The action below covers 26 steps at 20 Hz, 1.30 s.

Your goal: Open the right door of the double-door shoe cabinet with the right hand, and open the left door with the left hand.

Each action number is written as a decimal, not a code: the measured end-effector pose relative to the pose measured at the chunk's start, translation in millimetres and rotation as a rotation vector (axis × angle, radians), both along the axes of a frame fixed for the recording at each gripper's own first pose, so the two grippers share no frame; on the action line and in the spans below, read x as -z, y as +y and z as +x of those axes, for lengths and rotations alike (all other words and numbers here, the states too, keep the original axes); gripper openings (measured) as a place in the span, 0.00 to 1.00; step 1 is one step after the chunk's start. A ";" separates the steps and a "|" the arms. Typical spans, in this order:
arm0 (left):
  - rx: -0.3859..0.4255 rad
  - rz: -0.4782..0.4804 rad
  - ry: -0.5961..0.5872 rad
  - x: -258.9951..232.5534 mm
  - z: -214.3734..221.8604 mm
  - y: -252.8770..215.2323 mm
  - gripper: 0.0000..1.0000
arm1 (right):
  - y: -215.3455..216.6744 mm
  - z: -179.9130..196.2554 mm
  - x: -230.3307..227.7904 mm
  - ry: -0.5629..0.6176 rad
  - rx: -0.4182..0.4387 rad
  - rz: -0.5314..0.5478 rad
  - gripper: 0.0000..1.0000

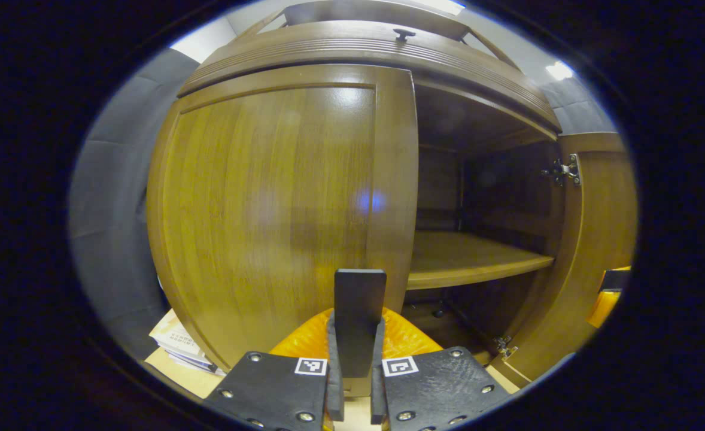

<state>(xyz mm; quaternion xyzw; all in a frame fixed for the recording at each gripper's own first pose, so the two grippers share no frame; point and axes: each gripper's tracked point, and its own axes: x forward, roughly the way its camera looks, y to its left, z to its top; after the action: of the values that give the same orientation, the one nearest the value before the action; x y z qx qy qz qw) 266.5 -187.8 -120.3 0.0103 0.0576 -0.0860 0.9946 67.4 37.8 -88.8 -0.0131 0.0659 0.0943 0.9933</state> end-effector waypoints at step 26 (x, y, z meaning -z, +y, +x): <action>0.062 -0.033 -0.004 -5.4 -125.4 71.0 0.22 | 23.0 -82.9 15.5 0.027 0.065 0.002 0.93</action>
<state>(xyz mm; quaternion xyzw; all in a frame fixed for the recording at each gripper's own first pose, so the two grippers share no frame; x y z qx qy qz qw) 141.2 -116.8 -114.9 -0.0041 0.0538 -0.1176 0.9916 -15.4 60.9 -104.3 -0.0086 0.0797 0.0623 0.9948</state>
